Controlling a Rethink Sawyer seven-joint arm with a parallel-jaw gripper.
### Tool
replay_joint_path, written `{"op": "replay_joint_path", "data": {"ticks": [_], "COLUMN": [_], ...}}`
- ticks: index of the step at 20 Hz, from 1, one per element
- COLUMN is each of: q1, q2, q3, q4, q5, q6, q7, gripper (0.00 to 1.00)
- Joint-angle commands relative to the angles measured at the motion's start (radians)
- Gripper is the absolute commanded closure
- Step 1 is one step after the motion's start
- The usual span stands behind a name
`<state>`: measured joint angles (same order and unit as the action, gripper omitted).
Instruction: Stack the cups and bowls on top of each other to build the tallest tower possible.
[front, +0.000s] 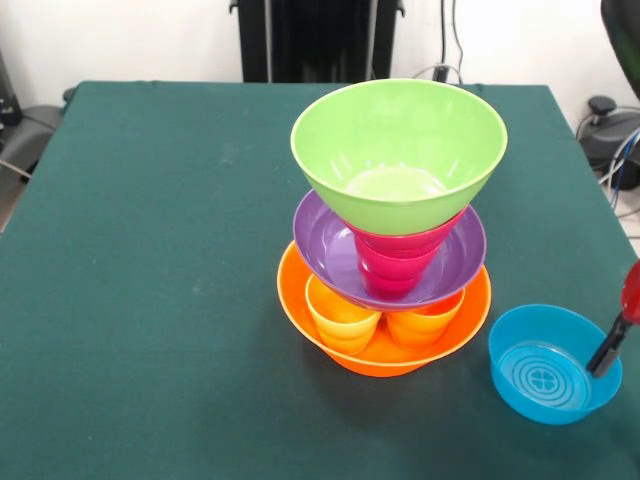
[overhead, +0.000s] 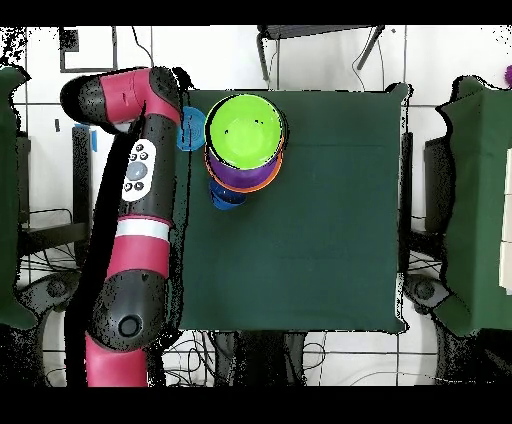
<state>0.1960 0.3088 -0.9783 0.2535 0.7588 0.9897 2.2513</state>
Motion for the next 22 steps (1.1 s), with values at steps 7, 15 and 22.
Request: {"op": "replay_joint_path", "data": {"ticks": [7, 15, 22], "q1": [0.004, 0.033, 0.039], "q2": [0.027, -0.001, 0.028], "q3": [0.200, 0.265, 0.318], "q4": [0.128, 0.197, 0.179], "q5": [-0.171, -0.214, -0.206], "q6": [-0.109, -0.072, -0.057], "q7": [-0.155, -0.155, -0.135], "gripper": [0.00, 0.00, 0.00]}}
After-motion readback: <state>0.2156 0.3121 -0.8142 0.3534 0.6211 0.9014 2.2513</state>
